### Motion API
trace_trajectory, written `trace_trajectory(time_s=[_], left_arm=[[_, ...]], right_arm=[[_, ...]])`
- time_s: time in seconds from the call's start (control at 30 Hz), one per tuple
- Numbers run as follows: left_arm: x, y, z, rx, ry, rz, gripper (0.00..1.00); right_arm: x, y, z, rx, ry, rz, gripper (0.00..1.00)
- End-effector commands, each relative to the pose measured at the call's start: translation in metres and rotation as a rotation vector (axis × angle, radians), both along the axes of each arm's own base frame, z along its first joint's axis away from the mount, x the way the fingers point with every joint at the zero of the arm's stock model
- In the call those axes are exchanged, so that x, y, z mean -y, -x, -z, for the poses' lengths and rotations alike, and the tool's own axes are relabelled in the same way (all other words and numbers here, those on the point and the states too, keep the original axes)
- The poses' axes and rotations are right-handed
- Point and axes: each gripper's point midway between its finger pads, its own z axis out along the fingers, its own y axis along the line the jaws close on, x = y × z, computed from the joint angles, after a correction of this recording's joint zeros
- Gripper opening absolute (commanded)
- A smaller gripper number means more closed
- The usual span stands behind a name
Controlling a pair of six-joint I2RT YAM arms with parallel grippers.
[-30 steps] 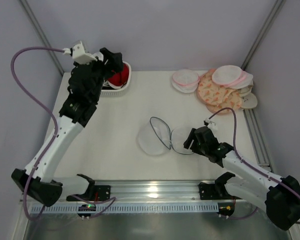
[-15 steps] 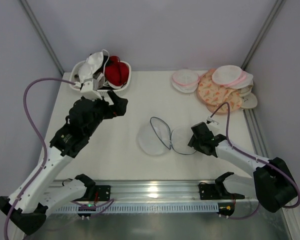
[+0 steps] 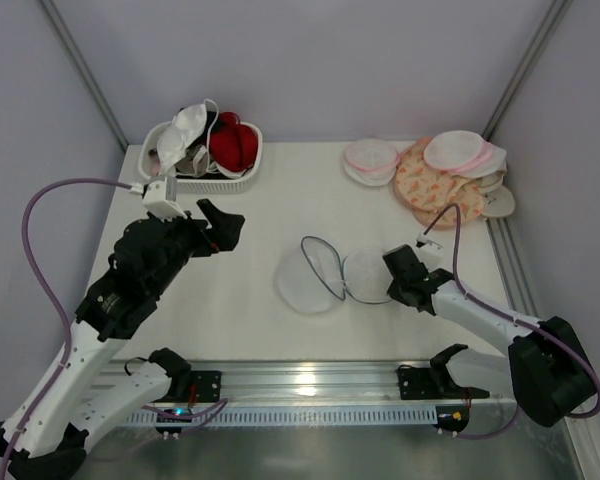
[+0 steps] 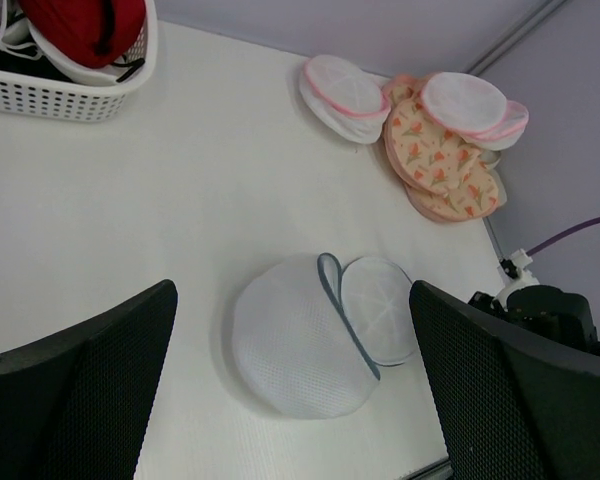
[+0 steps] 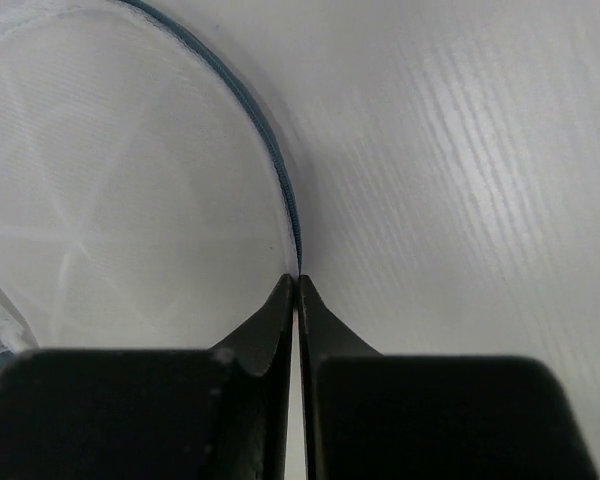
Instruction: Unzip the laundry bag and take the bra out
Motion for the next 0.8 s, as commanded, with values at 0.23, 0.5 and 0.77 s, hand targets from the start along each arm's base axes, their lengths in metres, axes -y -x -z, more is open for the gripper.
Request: trace_trajectory(time_s=[0.23, 0.5, 0.77], left_arm=[[-0.005, 0.025, -0.003, -0.004, 0.024, 0.047, 0.99], [-0.005, 0.033, -0.006, -0.011, 0.041, 0.069, 0.99], [-0.015, 0.039, -0.002, -0.018, 0.032, 0.035, 0.99]], right_arm=[[0.028, -0.050, -0.167, 0.268, 0.247, -0.082, 0.04], [-0.019, -0.057, -0.198, 0.216, 0.442, -0.434, 0.03], [-0.134, -0.024, -0.164, 0.162, 0.596, -0.799, 0.04]])
